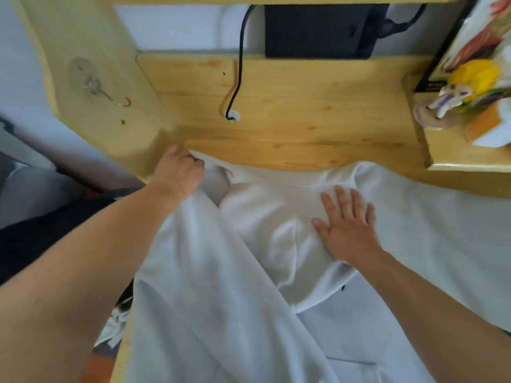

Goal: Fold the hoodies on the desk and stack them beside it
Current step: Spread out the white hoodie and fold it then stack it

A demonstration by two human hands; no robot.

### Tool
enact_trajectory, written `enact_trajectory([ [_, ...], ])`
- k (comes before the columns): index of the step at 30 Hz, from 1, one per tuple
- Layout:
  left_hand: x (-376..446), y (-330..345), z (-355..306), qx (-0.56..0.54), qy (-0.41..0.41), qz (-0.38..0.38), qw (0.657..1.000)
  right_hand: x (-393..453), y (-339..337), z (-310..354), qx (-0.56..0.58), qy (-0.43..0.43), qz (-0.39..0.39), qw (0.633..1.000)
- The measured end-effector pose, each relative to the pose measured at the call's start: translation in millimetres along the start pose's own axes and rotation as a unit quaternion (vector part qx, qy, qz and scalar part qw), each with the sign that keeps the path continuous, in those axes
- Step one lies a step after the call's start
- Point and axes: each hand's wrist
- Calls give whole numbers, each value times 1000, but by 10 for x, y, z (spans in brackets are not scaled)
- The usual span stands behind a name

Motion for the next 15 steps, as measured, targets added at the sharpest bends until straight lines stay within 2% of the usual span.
enact_trajectory([
  [4, 81, 170, 20, -93, -57, -2, 994, 51, -16, -81, -8, -2, -37, 999],
  [6, 80, 352, 51, -158, -36, -20, 987, 78, 3, -112, -24, -9, -49, 998],
  [8, 43, 463, 83, -181, 12, -75, 981, 103, 24, -143, -35, -19, -56, 998],
  [9, 37, 454, 112, -154, 34, -107, 982, 105, 29, -163, -39, -22, -57, 997],
  [11, -20, 326, 192, -49, 59, -119, 990, 96, 22, -154, -46, -12, -57, 997],
  [13, -28, 117, 287, 63, 75, -81, 992, 56, 4, 11, -53, 17, -69, 996],
  [15, 14, -90, 314, 63, 29, -53, 996, 14, 47, 343, -33, 15, -97, 995],
])
Point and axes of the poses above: each hand's wrist, its own x-axis towards the middle knuckle, its own y-axis out of the palm, z = x × y, and after that the axes turned 13 degrees about -y, right-handed
